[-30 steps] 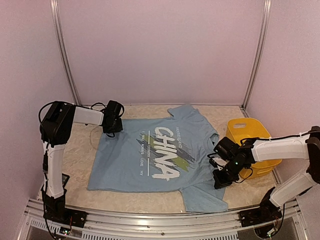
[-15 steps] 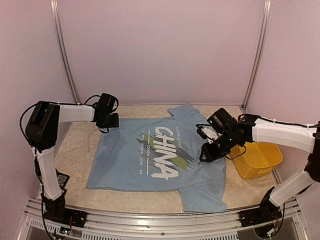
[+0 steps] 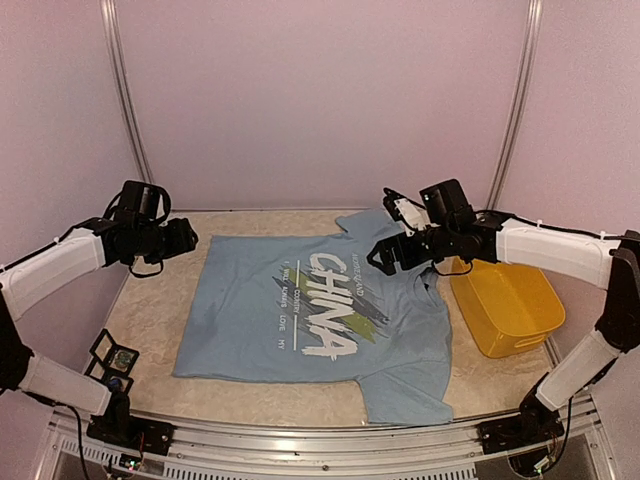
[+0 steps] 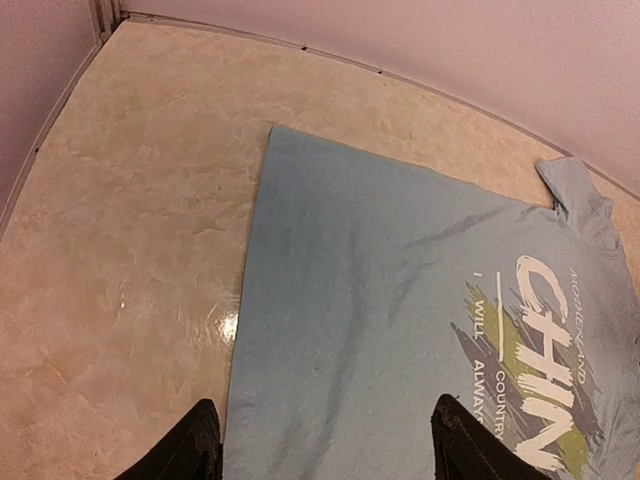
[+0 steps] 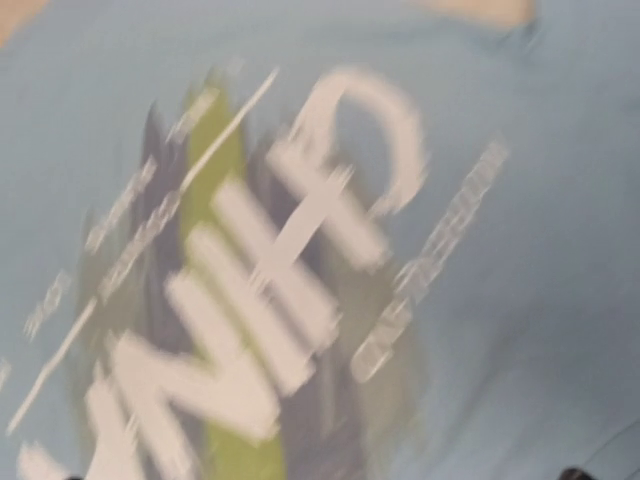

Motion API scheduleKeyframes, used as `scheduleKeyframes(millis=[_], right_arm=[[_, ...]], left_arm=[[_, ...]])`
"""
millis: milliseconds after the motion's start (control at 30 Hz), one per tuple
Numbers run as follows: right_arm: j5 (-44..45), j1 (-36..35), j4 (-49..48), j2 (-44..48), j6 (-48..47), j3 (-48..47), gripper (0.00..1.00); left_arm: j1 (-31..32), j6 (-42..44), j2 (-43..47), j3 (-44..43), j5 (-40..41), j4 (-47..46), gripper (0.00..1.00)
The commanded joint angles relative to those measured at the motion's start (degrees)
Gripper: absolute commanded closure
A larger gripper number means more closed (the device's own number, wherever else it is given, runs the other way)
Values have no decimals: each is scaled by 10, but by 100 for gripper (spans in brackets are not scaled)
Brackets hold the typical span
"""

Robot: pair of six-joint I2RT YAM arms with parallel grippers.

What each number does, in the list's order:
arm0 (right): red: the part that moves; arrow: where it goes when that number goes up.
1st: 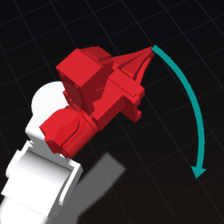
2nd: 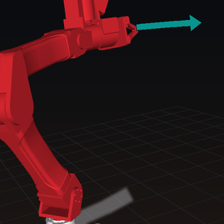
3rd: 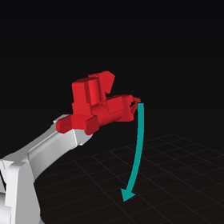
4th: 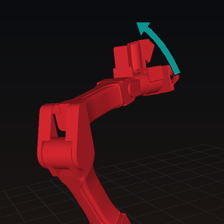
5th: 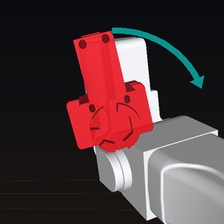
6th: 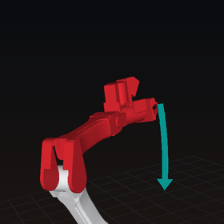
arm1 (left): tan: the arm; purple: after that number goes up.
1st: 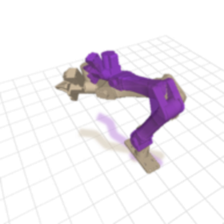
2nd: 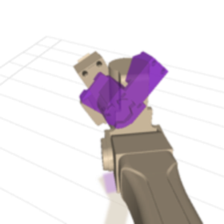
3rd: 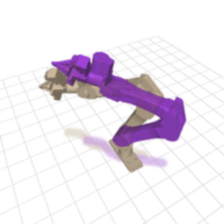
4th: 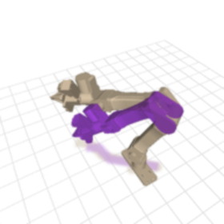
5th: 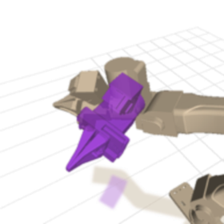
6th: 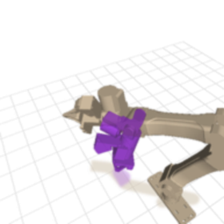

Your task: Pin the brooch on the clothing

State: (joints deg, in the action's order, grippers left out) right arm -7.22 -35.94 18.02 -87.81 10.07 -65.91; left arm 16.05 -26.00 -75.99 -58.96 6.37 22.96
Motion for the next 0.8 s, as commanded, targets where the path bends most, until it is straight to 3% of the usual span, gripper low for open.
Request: scheduleKeyframes(millis=[0,167,300,433,533,767], right_arm=[[-19,36,-77,1,1,6,0],[-74,88,-119,-10,-33,9,0],[-155,145,-204,-37,-23,-1,0],[-157,177,-239,-89,29,-43,1],[-164,178,-241,-112,47,-64,1],[-187,174,-123,-127,59,-105,4]], left_arm=[[-12,-83,60,52,6,12,32],[-20,-122,82,63,58,27,30],[-57,-152,73,55,15,61,28],[-86,-245,78,54,22,127,28],[-88,-308,91,30,37,205,28],[-89,-298,115,-5,17,385,27]])
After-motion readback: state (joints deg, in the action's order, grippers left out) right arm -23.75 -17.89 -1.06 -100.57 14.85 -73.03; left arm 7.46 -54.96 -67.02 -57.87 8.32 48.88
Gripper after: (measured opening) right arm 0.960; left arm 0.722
